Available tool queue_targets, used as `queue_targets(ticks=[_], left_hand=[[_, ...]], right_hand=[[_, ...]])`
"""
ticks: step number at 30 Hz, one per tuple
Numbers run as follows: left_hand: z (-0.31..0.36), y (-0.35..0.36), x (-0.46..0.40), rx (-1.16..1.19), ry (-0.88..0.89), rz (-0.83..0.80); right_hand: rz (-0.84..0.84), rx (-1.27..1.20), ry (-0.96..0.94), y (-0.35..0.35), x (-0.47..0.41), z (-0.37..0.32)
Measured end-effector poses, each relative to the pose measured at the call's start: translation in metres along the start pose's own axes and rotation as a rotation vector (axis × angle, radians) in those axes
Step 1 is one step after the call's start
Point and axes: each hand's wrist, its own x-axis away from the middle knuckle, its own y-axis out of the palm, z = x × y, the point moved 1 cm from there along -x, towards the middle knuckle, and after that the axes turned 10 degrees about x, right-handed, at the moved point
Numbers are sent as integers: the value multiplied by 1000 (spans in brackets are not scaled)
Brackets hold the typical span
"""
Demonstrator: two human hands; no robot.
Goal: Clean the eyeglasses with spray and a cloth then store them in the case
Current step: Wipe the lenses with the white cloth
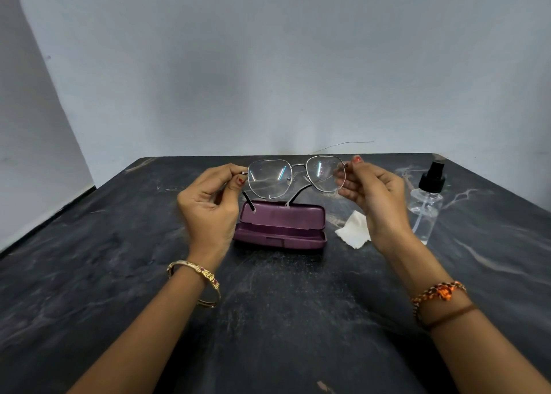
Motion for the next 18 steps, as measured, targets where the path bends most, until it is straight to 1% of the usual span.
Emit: queue_targets(ticks=[4,13,18], left_hand=[[1,1,1,-8,5,-17],[2,0,1,-46,19,-62],[0,0,0,-7,-29,-42]], right_hand=[[-24,-44,20,2,1,0],[-103,-240,111,3,0,1],[-115,-254,123,3,-1,4]])
